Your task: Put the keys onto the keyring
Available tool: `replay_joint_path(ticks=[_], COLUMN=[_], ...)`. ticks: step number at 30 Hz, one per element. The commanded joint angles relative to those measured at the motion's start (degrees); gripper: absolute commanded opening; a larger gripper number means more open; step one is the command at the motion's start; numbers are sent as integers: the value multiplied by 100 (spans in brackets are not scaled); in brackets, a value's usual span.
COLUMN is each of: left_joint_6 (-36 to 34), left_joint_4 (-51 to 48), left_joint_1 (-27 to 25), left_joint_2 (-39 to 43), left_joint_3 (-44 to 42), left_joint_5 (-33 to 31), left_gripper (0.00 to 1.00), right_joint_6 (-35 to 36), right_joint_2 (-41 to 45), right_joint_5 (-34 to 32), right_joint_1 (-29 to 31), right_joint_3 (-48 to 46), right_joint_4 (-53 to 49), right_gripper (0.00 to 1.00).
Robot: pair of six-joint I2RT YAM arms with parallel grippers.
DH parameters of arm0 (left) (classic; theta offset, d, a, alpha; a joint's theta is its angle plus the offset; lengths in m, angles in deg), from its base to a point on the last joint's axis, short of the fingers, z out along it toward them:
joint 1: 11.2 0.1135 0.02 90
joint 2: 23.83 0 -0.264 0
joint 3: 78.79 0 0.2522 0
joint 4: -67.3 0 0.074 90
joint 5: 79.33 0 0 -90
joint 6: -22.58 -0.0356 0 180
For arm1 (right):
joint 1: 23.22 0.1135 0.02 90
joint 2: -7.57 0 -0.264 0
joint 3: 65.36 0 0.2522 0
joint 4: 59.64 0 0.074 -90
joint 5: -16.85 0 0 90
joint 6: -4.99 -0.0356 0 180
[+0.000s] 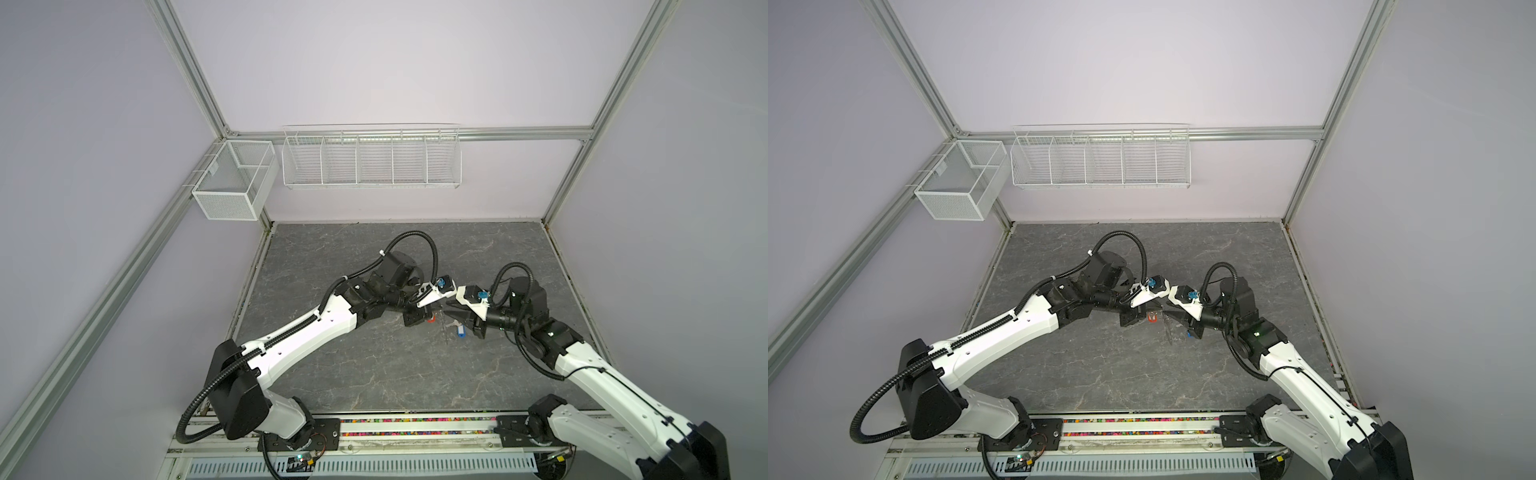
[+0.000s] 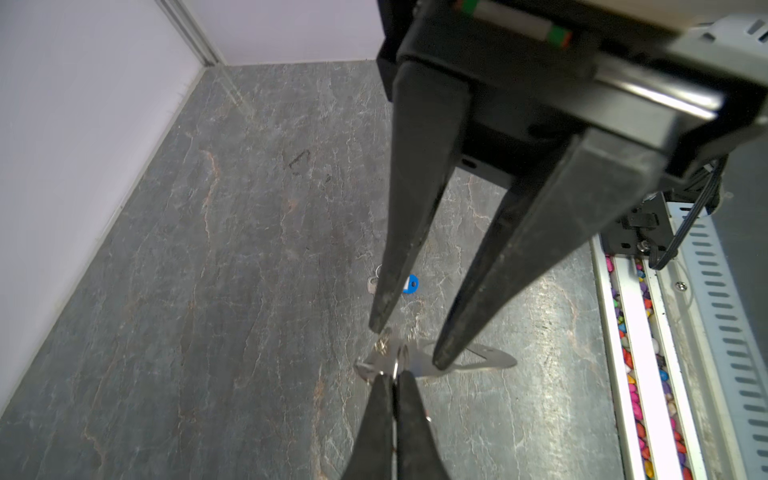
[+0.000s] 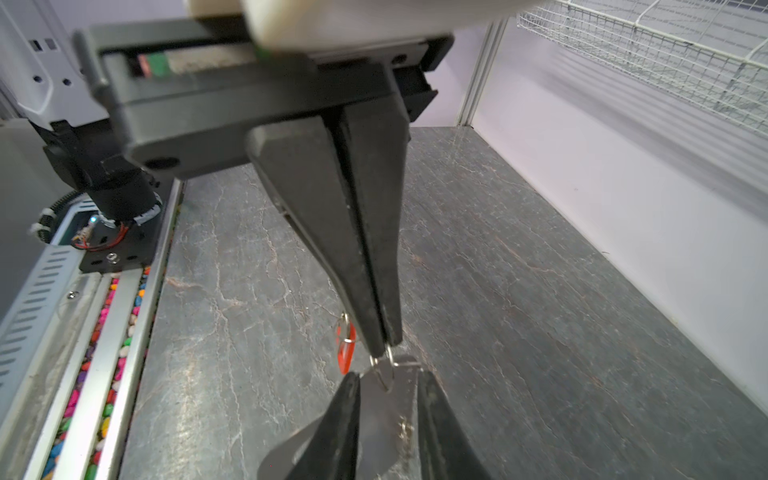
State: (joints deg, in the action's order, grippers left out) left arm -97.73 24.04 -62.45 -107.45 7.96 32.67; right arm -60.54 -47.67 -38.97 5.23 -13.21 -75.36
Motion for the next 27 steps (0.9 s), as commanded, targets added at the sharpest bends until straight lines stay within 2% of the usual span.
replay_joint_path(ticks=[1, 5, 11, 16, 21, 27], left_joint_6=[31, 23, 47, 135, 234, 180], left_joint_4=[-265, -362, -455, -700, -903, -1121], left_joint_1=[-75, -103, -133, -136, -139, -133], left_joint_2=[-31, -14, 12, -71, -160, -278], left_joint_3=[215, 274, 337, 399, 311, 197], left_joint_5=[-36, -68, -152, -264, -198, -117], left_gripper=[0, 0, 0, 0, 0, 0], right_joint_6=[-265, -402, -555, -923, -1058, -1019], right_joint_2=[-115, -145, -146, 181, 399, 325], right_joint_5=[-110, -226, -339, -549, -474, -222], right_joint_1=[121, 158, 191, 205, 302, 350], right_joint_3=[-121, -183, -316, -1100, -1961, -2315], right_joint_4=[275, 411, 470, 1478, 2685, 3090], right_gripper=[25, 21, 22, 30, 30, 29])
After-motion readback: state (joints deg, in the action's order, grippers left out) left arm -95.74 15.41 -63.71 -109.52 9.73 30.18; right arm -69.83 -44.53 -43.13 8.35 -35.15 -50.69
